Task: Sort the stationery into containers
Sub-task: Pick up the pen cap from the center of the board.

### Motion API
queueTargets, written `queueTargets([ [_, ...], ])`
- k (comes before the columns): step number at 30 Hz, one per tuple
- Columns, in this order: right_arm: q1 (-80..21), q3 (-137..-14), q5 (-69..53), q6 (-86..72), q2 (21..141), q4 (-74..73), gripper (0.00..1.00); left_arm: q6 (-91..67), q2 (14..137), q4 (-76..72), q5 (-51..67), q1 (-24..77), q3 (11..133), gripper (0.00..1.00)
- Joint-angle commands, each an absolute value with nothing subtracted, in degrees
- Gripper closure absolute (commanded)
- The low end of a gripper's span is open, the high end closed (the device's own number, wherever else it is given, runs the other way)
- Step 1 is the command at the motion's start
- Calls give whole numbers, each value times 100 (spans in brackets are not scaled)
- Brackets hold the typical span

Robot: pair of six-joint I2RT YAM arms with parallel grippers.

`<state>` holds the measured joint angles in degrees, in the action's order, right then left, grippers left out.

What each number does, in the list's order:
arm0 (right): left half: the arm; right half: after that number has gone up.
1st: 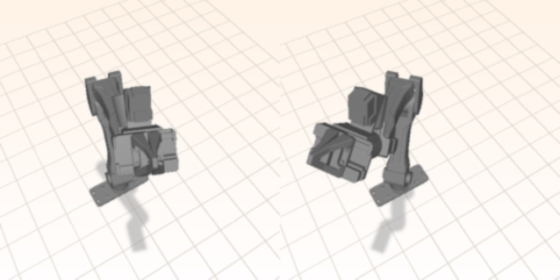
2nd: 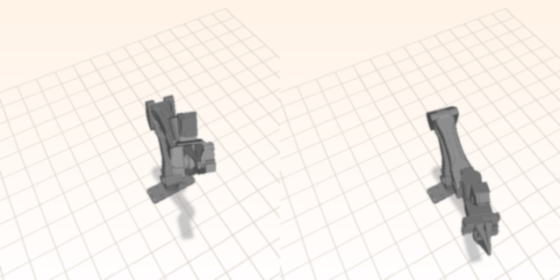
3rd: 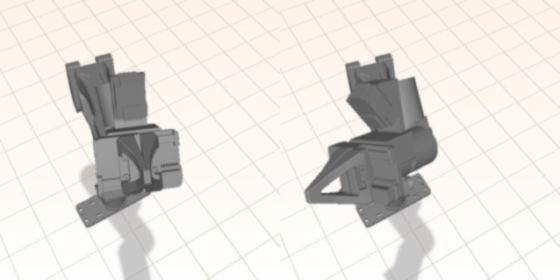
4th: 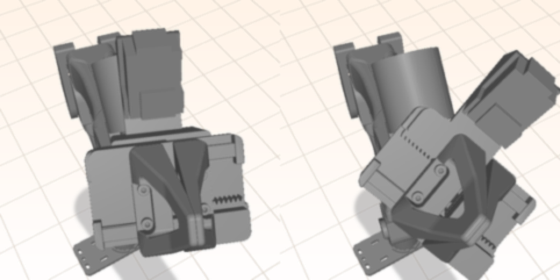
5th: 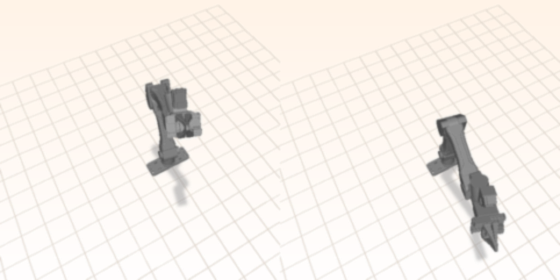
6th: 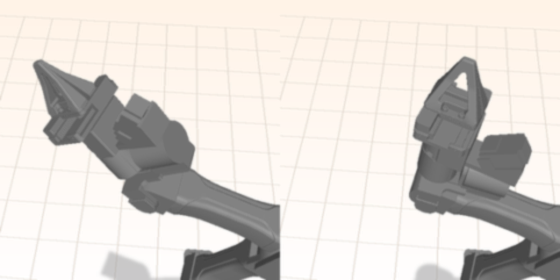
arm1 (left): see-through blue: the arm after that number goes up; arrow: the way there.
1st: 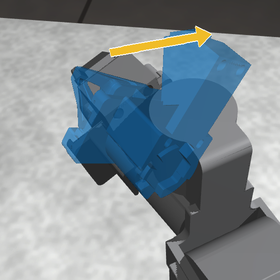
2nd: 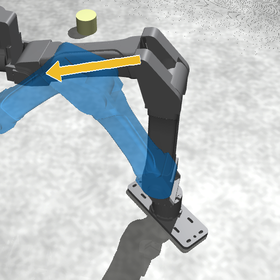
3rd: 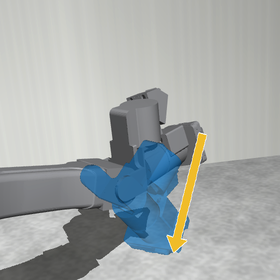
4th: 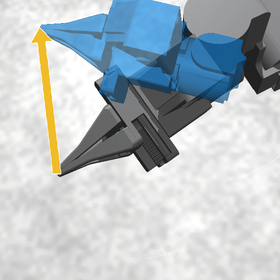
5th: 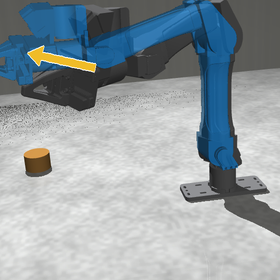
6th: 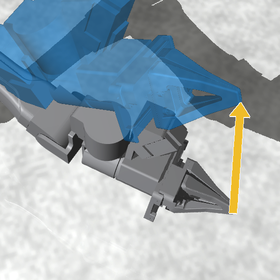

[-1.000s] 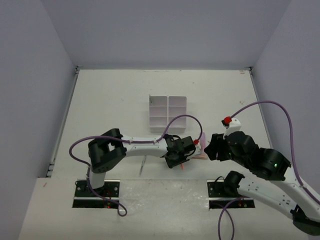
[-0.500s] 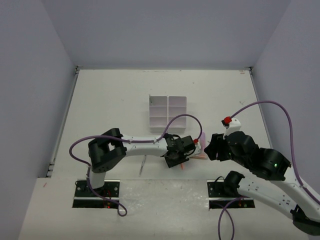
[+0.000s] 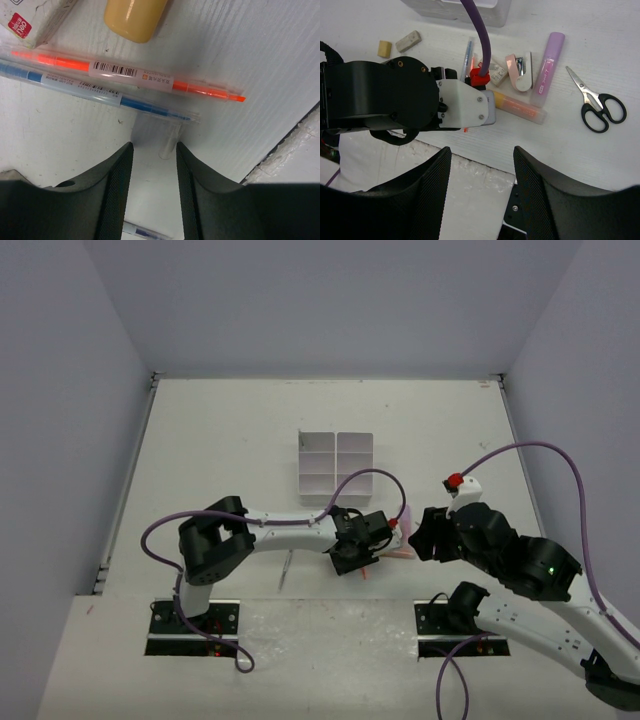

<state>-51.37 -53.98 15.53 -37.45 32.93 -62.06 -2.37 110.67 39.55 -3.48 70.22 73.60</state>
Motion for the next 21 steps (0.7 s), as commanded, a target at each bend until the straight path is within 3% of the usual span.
queueTargets([
  [1,-5150,-5344,1524,-3735,3270,-6064,44,-91,11261,3980,-26,7110,7388,57],
  [21,-5151,-5344,1459,-3710,3314,-6064,44,-52,11408,3990,27,7110,7559,57],
])
